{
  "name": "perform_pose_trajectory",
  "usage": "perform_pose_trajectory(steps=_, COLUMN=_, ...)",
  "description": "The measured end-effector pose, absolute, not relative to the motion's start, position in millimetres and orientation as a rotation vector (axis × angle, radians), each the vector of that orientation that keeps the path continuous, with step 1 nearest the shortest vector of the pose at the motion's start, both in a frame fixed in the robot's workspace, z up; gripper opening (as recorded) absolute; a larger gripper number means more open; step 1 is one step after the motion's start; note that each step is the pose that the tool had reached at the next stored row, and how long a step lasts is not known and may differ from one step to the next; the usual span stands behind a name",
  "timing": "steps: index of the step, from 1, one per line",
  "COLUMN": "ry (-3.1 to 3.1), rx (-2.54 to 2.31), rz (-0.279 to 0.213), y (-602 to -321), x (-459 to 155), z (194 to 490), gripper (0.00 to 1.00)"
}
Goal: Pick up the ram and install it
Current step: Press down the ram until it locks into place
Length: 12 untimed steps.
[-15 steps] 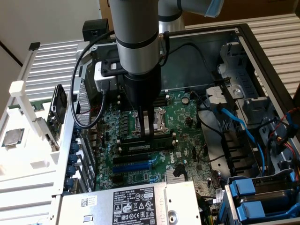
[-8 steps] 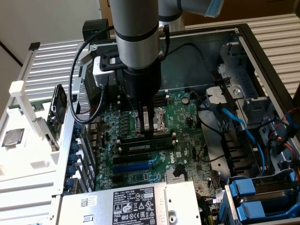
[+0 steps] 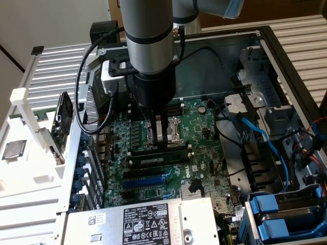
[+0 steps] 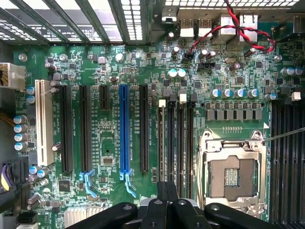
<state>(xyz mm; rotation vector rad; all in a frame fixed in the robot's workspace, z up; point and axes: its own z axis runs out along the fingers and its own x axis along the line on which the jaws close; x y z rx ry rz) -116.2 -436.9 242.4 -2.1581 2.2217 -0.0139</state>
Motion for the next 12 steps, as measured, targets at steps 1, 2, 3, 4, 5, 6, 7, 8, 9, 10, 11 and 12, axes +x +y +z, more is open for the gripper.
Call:
perform_pose_trajectory(steps=1, ry=2.222, rx=-2.158, rz=-0.014, y=-436.9, x=-116.2, z=242.4, gripper=0.11)
perform_pose_trajectory(steps=2, ry=2.222, rx=-2.158, rz=-0.014, y=-436.9, x=-116.2, z=242.4, gripper=0.11)
perform_pose_trajectory(steps=3, ry=2.222, rx=-2.158, rz=-0.014, y=-436.9, x=-116.2, z=242.4, gripper=0.11)
perform_pose_trajectory(steps=4, ry=2.222, rx=-2.158, rz=-0.014, y=-437.0, x=-116.2, z=242.8, gripper=0.11)
perform_pose_trajectory(steps=5, ry=2.222, rx=-2.158, rz=-0.014, y=-437.0, x=-116.3, z=243.7, gripper=0.11)
perform_pose_trajectory(steps=6, ry=2.222, rx=-2.158, rz=-0.014, y=-437.0, x=-116.3, z=244.2, gripper=0.11)
perform_pose_trajectory(steps=7, ry=2.222, rx=-2.158, rz=-0.014, y=-436.9, x=-116.2, z=244.7, gripper=0.11)
perform_pose_trajectory(steps=8, ry=2.221, rx=-2.158, rz=-0.014, y=-436.9, x=-116.2, z=244.9, gripper=0.11)
perform_pose_trajectory(steps=9, ry=2.222, rx=-2.157, rz=-0.014, y=-436.9, x=-116.2, z=244.9, gripper=0.11)
perform_pose_trajectory(steps=10, ry=2.225, rx=-2.155, rz=-0.014, y=-436.9, x=-116.2, z=245.0, gripper=0.11)
perform_pose_trajectory(steps=11, ry=2.245, rx=-2.134, rz=-0.015, y=-437.0, x=-116.2, z=245.1, gripper=0.11)
perform_pose_trajectory(steps=12, ry=2.275, rx=-2.102, rz=-0.016, y=-437.1, x=-116.2, z=245.1, gripper=0.11)
